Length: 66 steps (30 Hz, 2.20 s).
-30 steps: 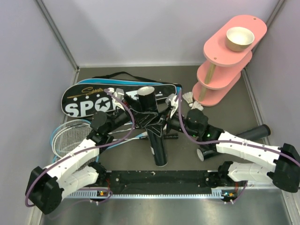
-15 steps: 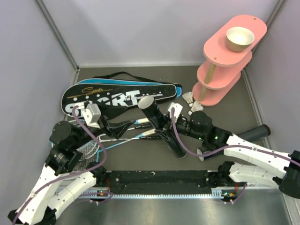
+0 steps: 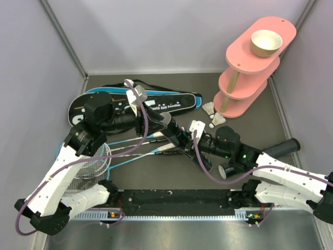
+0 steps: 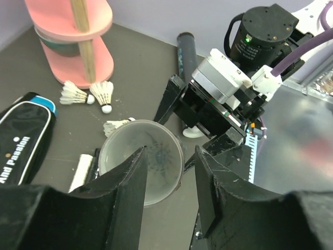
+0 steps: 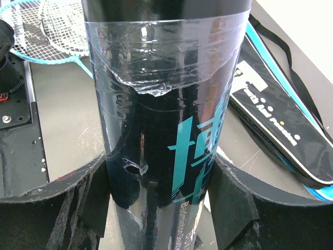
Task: Pack up the badminton gear
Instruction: Open the lid of the shuttle tube, then place the lid at the center of the board.
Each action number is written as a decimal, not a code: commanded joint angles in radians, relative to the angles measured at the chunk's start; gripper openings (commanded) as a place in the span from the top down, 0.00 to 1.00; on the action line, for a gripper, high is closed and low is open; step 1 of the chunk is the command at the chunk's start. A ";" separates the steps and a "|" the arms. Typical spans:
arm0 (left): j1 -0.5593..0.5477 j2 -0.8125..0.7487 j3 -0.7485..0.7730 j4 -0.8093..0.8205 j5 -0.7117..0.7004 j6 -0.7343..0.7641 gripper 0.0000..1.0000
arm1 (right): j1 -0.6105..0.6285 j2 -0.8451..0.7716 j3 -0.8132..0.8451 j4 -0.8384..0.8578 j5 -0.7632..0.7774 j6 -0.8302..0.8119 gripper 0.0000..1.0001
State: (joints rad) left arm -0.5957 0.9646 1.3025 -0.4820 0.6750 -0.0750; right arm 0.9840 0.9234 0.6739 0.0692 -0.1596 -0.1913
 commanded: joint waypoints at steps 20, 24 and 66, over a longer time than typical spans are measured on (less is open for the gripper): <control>-0.036 0.042 -0.002 -0.058 0.031 0.066 0.76 | -0.001 0.008 0.015 0.058 0.029 -0.005 0.68; -0.084 0.068 0.027 -0.119 -0.012 0.116 1.00 | -0.001 0.021 -0.003 0.113 0.081 0.004 0.60; 0.120 0.143 -0.137 0.279 -0.308 -0.189 1.00 | 0.001 -0.162 -0.017 0.169 0.448 0.266 0.58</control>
State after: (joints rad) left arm -0.4530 0.9371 1.2663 -0.3817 0.5694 -0.2352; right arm 0.9901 0.9020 0.6510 0.2359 0.2024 -0.0467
